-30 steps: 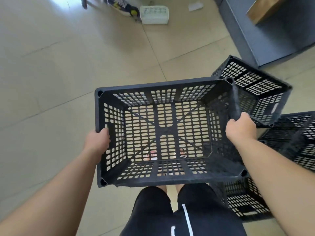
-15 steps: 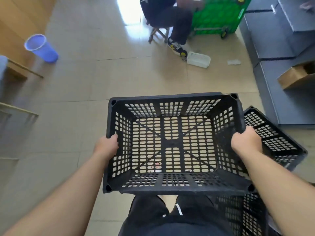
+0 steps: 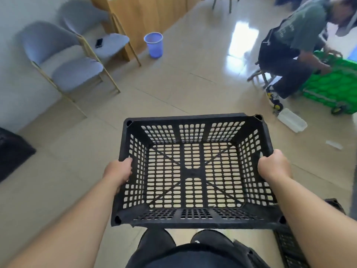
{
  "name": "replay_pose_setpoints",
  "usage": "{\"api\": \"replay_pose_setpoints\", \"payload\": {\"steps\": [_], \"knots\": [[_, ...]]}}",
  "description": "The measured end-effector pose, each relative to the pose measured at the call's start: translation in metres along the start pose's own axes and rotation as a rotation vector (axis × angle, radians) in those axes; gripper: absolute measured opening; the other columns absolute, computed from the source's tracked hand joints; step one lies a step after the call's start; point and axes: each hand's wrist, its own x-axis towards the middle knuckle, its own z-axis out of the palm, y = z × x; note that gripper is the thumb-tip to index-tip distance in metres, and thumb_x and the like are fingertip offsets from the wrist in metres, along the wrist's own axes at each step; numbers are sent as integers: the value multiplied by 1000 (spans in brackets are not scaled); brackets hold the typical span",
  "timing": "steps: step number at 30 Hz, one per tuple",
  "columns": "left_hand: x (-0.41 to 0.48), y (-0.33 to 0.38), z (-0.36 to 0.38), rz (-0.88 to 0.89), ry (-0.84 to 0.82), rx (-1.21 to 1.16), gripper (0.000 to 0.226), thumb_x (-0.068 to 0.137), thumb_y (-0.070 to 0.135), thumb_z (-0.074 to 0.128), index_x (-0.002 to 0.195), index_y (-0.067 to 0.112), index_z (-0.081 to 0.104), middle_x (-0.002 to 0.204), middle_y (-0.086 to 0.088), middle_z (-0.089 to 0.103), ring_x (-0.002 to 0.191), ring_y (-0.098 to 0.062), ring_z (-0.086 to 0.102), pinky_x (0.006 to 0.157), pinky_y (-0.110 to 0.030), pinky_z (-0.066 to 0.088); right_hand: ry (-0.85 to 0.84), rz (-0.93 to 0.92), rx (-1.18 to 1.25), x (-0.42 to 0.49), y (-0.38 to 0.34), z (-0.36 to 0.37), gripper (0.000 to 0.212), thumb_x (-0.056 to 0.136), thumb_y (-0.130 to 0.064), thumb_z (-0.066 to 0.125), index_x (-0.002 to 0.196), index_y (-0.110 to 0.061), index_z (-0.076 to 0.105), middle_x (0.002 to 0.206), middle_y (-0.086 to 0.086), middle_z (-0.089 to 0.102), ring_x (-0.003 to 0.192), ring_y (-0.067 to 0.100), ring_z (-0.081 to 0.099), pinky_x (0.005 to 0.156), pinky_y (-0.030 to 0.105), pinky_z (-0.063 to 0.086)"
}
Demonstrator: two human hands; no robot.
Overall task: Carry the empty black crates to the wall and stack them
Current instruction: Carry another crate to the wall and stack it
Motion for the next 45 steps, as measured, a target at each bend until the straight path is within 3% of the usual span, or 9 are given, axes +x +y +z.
{"api": "replay_pose_setpoints", "payload": {"steps": [3,8,12,16,21,24,27,40,45], "knots": [[8,-41,-54,-76,81,-83,37,96,37,55,90,3,69,82,-10,71,73,-26,64,70,-36,49,-19,-140,-50,-31,-53,24,25,93,-19,47,113,-5,55,104,18,63,89,37,57,77,42,49],[19,-112,-149,-190,205,-190,38,99,37,54,92,3,69,87,-11,72,75,-25,65,65,-35,46,-92,-323,-108,-99,-146,76,28,95,-14,50,119,0,55,103,20,61,82,34,52,68,34,41],[24,-172,-226,-256,280,-283,36,99,35,54,94,2,68,83,-10,70,73,-25,64,79,-44,55,-147,-457,-135,-167,-211,127,27,95,-12,52,118,0,56,93,16,55,75,30,49,59,30,38],[24,-226,-284,-329,363,-371,36,99,37,56,93,3,67,82,-11,70,70,-25,62,67,-36,49,-193,-549,-183,-228,-257,173,23,91,-14,54,110,-2,58,84,15,58,67,30,52,56,31,39],[25,-270,-342,-400,427,-472,34,98,32,57,89,1,68,77,-9,66,70,-23,60,74,-37,51,-289,-673,-256,-288,-307,213,23,90,-15,52,111,-6,56,90,15,61,67,28,52,53,28,35],[32,-286,-371,-447,463,-499,34,99,32,56,90,0,68,81,-10,67,71,-23,61,70,-36,49,-330,-741,-270,-318,-343,237,21,89,-17,52,108,-9,56,90,13,62,69,29,56,54,28,40],[47,-297,-398,-487,492,-522,35,99,33,56,94,1,67,85,-11,68,73,-22,61,64,-33,47,-360,-784,-248,-343,-383,266,24,84,-18,52,105,-9,58,90,13,64,76,34,62,71,41,56],[141,-277,-492,-637,672,-673,30,98,32,58,91,3,66,79,-7,64,68,-20,58,59,-32,44,-522,-966,-339,-396,-571,387,27,91,-16,51,114,-3,56,92,16,58,78,35,56,69,36,47],[176,-286,-535,-646,695,-704,31,100,31,56,92,2,65,80,-9,64,69,-21,57,59,-30,41,-537,-1022,-350,-433,-631,425,28,90,-15,52,115,-3,57,98,20,62,82,37,59,72,39,51]]}}
